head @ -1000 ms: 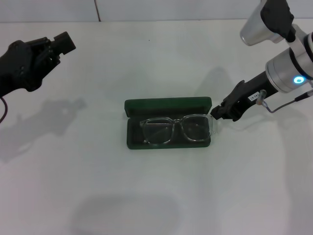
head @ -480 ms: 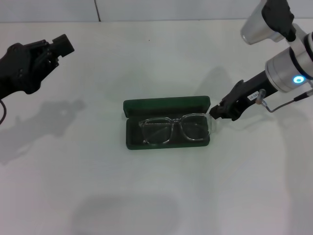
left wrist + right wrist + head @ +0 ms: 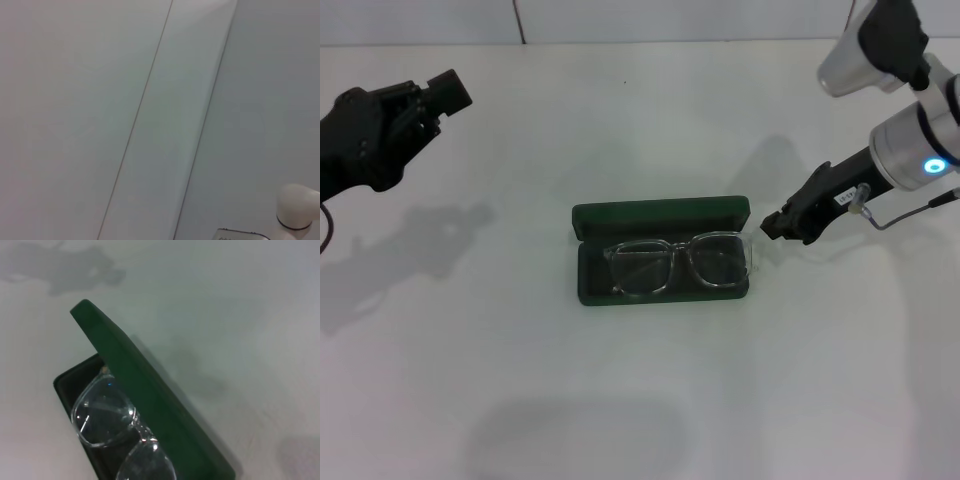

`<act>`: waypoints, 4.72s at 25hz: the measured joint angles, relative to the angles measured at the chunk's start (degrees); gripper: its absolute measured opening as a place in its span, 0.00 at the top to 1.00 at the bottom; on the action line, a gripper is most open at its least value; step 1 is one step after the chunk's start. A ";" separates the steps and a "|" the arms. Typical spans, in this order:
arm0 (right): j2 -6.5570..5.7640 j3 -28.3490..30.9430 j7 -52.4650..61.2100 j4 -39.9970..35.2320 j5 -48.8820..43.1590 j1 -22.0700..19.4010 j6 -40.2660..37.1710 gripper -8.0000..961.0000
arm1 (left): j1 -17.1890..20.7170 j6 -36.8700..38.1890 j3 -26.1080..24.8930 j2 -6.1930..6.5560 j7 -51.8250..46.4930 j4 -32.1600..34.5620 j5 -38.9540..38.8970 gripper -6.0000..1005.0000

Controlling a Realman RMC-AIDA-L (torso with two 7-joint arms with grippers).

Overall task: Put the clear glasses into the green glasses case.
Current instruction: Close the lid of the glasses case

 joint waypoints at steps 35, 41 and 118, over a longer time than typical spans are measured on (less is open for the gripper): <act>0.33 -0.47 -5.19 3.04 5.50 1.51 -0.27 0.99 | -0.20 -0.18 0.01 0.00 0.09 -0.53 0.00 0.94; 0.39 -0.77 -5.07 3.03 5.96 1.53 -0.07 0.99 | -0.05 -0.18 0.01 0.00 0.09 -0.53 0.00 0.94; 0.09 -10.74 1.07 -23.35 6.05 -12.64 -0.59 0.99 | 2.07 -5.80 -0.36 -1.30 0.21 -0.80 5.30 0.94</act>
